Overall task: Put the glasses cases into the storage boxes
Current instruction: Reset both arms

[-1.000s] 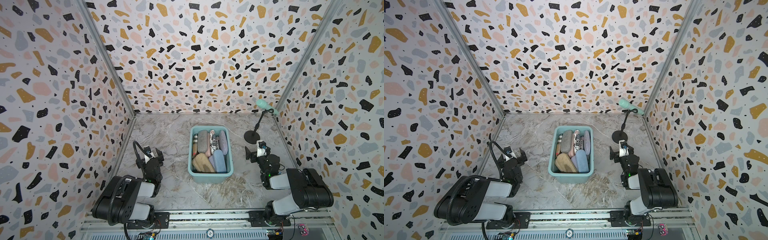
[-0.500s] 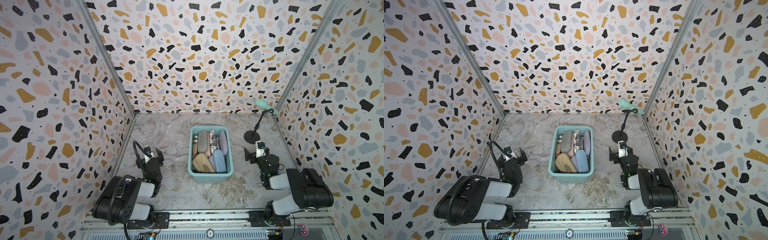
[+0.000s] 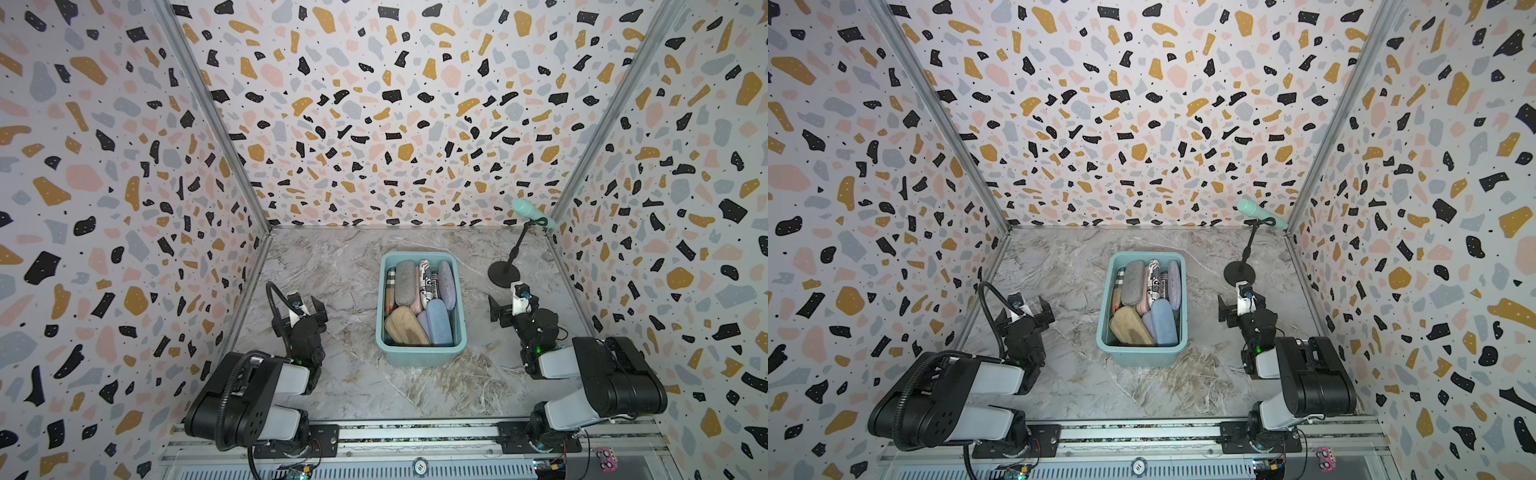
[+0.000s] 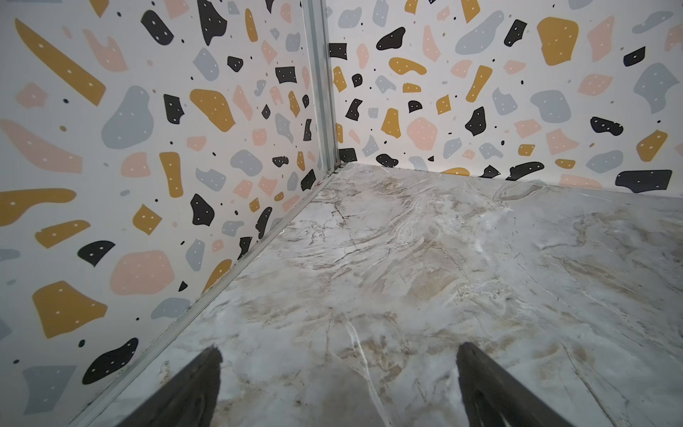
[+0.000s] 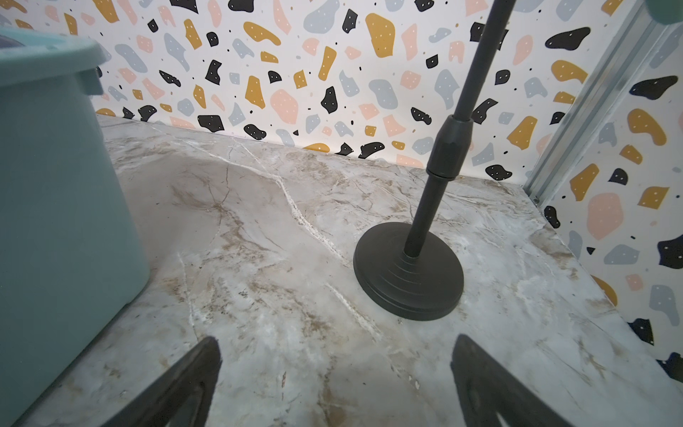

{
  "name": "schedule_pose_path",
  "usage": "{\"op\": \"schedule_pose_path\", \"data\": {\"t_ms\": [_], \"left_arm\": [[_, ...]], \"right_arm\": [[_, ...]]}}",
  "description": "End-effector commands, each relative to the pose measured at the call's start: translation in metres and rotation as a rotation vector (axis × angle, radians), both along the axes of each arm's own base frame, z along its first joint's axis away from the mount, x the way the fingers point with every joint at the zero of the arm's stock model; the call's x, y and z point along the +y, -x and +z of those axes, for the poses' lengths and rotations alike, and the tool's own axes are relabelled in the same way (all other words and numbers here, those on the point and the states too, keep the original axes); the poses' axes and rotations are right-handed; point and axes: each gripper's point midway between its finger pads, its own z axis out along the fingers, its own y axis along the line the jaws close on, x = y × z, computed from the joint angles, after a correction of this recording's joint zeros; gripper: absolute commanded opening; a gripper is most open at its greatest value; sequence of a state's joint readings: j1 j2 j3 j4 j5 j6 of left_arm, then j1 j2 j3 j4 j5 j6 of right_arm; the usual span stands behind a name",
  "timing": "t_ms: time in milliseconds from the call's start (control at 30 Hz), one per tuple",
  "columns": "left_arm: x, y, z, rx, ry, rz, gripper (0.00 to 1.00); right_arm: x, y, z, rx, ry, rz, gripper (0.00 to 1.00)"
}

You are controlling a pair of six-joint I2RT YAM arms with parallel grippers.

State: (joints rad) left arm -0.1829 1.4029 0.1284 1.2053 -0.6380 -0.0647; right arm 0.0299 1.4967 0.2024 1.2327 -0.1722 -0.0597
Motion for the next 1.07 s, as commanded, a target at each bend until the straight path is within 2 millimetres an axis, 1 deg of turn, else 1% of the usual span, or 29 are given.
{"op": "schedule_pose_path", "data": {"t_ms": [0,633,833,1033], "left_arm": [[0.0040,-0.0030,0.0156,-0.062,0.014,0.024,1.00],[0.0039,-0.0030,0.0153,-0.061,0.014,0.024,1.00],[0.0037,-0.0033,0.0155,-0.062,0.014,0.023,1.00],[0.0040,-0.0030,0.0156,-0.062,0.013,0.025,1.00]], "right_arm": [[0.0016,-0.0017,0.0064,-0.013,-0.016,0.006,0.99],[0.0019,-0.0013,0.0056,-0.012,-0.012,0.002,0.99],[0.0022,-0.0040,0.0039,-0.001,-0.010,0.004,0.99],[0.0020,-0.0022,0.0060,-0.012,-0.010,0.003,0.99]]}}
